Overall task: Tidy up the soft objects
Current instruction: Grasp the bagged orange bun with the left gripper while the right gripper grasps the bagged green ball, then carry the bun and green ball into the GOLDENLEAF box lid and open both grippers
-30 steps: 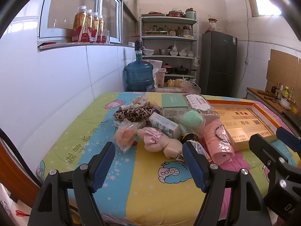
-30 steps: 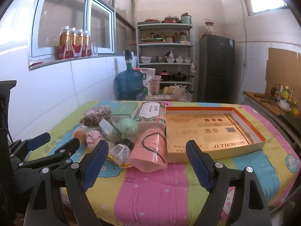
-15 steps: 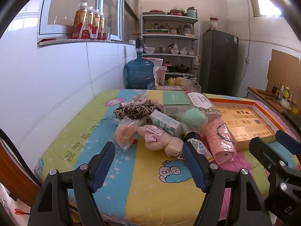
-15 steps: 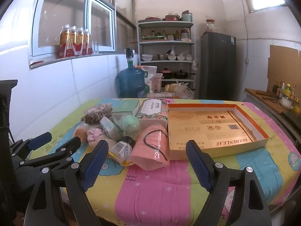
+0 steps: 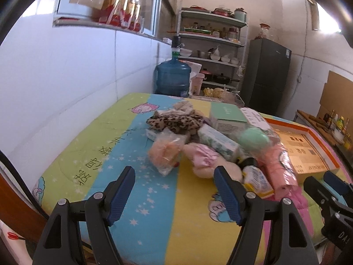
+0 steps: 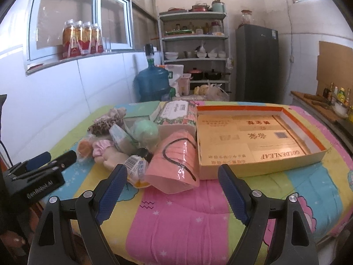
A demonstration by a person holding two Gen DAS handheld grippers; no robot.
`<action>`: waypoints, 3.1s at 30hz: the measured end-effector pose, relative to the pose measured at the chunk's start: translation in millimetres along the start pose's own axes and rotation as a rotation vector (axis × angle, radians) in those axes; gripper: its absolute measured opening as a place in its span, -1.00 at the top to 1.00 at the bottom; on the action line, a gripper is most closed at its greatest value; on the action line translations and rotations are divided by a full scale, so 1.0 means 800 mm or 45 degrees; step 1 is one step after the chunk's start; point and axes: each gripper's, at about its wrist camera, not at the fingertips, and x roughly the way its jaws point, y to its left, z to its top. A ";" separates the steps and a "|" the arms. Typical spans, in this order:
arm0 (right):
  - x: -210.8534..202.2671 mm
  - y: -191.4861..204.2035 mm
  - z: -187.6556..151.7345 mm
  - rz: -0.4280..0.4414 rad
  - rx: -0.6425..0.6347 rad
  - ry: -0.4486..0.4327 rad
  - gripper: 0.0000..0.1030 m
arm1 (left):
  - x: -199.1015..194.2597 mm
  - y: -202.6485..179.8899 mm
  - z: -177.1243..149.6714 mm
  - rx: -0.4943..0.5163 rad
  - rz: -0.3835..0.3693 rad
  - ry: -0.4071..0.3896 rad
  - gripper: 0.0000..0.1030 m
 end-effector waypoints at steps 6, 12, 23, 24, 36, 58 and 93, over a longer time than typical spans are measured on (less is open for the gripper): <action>0.035 0.011 0.028 0.049 -0.061 0.010 -0.65 | 0.026 0.022 0.013 -0.031 -0.024 0.041 -0.44; 0.083 0.022 0.050 0.079 -0.088 0.054 -0.65 | 0.059 0.027 0.025 0.005 -0.065 0.101 -0.44; 0.135 0.028 0.066 0.113 -0.075 0.136 -0.65 | 0.122 0.040 0.035 0.014 -0.121 0.198 -0.44; 0.138 0.029 0.067 0.120 -0.076 0.139 -0.65 | 0.125 0.040 0.035 0.014 -0.129 0.202 -0.44; 0.156 0.031 0.061 0.236 -0.031 0.191 0.03 | 0.138 0.047 0.027 0.002 -0.203 0.243 0.00; 0.071 0.002 0.077 0.243 0.015 -0.027 0.10 | 0.043 -0.006 0.052 0.052 -0.299 0.054 0.03; -0.030 -0.277 0.064 -0.143 0.304 -0.202 0.09 | 0.061 -0.309 0.064 0.258 -0.600 0.085 0.03</action>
